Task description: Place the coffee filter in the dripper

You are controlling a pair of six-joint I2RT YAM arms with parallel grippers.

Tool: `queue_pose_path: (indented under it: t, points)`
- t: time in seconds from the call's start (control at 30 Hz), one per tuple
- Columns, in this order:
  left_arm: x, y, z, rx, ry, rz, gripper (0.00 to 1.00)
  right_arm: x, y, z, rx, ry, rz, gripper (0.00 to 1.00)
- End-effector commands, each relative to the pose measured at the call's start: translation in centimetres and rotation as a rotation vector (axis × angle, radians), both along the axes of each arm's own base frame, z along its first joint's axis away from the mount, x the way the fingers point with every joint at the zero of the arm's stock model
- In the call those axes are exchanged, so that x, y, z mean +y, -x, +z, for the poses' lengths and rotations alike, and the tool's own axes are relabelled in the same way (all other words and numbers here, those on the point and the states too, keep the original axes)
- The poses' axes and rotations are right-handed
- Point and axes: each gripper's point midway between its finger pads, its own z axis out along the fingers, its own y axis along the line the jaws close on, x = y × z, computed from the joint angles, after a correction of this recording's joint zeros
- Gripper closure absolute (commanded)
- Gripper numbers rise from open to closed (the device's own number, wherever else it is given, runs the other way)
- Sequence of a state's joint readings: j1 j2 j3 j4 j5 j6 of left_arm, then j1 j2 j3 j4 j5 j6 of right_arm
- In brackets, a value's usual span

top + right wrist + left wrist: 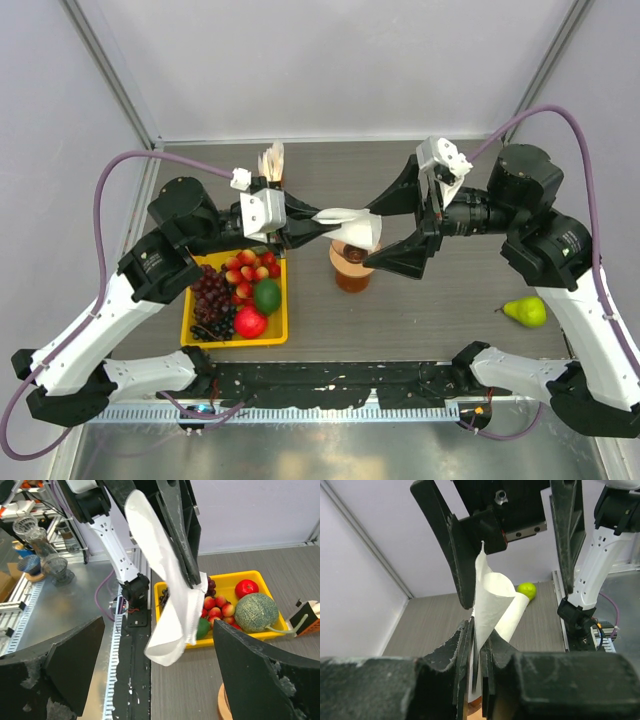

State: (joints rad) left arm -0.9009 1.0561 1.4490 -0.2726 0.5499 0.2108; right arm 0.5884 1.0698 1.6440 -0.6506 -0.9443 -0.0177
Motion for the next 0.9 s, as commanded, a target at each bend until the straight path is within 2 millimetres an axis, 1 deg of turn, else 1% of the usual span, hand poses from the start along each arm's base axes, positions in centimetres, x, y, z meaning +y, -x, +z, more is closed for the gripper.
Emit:
queue_pose_path:
  t: [0.0,0.03,0.07,0.1,0.13,0.23,0.3,0.33,0.37,0.4,0.5,0.53,0.57,0.67,0.7,0.77,0.87]
  points:
    - [0.3,0.8,2.5,-0.018,0.083,-0.027,0.81,0.3,-1.2,0.6,-0.059,0.002,-0.069,0.06]
    - [0.3,0.8,2.5,-0.014,0.084,-0.026,0.81,0.3,-1.4,0.7,-0.07,0.003,-0.074,0.12]
    - [0.4,0.9,2.6,-0.011,0.086,-0.029,0.8,0.3,-1.4,0.8,-0.075,0.001,-0.077,0.2]
    - [0.4,0.8,2.5,-0.003,0.086,-0.025,0.8,0.2,-1.5,0.9,-0.09,0.002,-0.081,0.24]
    - [0.4,0.7,2.6,0.003,0.089,-0.022,0.8,0.2,-1.5,0.9,-0.098,0.002,-0.08,0.33]
    - [0.4,0.9,2.6,0.02,0.092,-0.026,0.79,0.2,-1.7,0.7,-0.119,0.02,-0.089,0.45]
    - [0.3,1.1,2.6,0.032,0.095,-0.039,0.79,0.2,-1.9,0.5,-0.128,0.03,-0.092,0.57]
    - [0.2,1.2,2.6,0.041,0.093,-0.047,0.79,0.2,-1.8,0.5,-0.131,0.03,-0.09,0.65]
    - [0.2,1.3,2.4,0.046,0.087,-0.057,0.79,0.2,-1.9,0.6,-0.138,0.03,-0.093,0.68]
    - [0.2,1.6,2.4,0.05,0.083,-0.067,0.79,0.2,-1.8,0.7,-0.143,0.031,-0.093,0.74]
    - [0.3,2.0,2.1,0.059,0.068,-0.082,0.72,0.0,-1.7,0.6,-0.143,0.035,-0.094,0.86]
    - [0.4,1.9,2.0,0.063,0.063,-0.078,0.69,0.0,-1.6,0.6,-0.143,0.035,-0.092,0.92]
    - [0.5,2.0,2.0,0.067,0.06,-0.078,0.66,-0.1,-1.6,0.5,-0.141,0.04,-0.093,0.95]
    - [0.7,2.3,2.1,0.069,0.055,-0.082,0.54,-0.1,-1.5,0.2,-0.131,0.046,-0.088,0.95]
    - [0.7,2.4,2.3,0.067,0.055,-0.087,0.52,-0.1,-1.5,0.2,-0.129,0.048,-0.086,0.95]
    - [0.9,2.6,2.7,0.056,0.057,-0.091,0.49,0.0,-1.3,-0.1,-0.113,0.055,-0.072,0.95]
    - [1.0,2.9,3.0,0.042,0.054,-0.103,0.47,0.2,-1.1,-0.3,-0.09,0.064,-0.05,0.95]
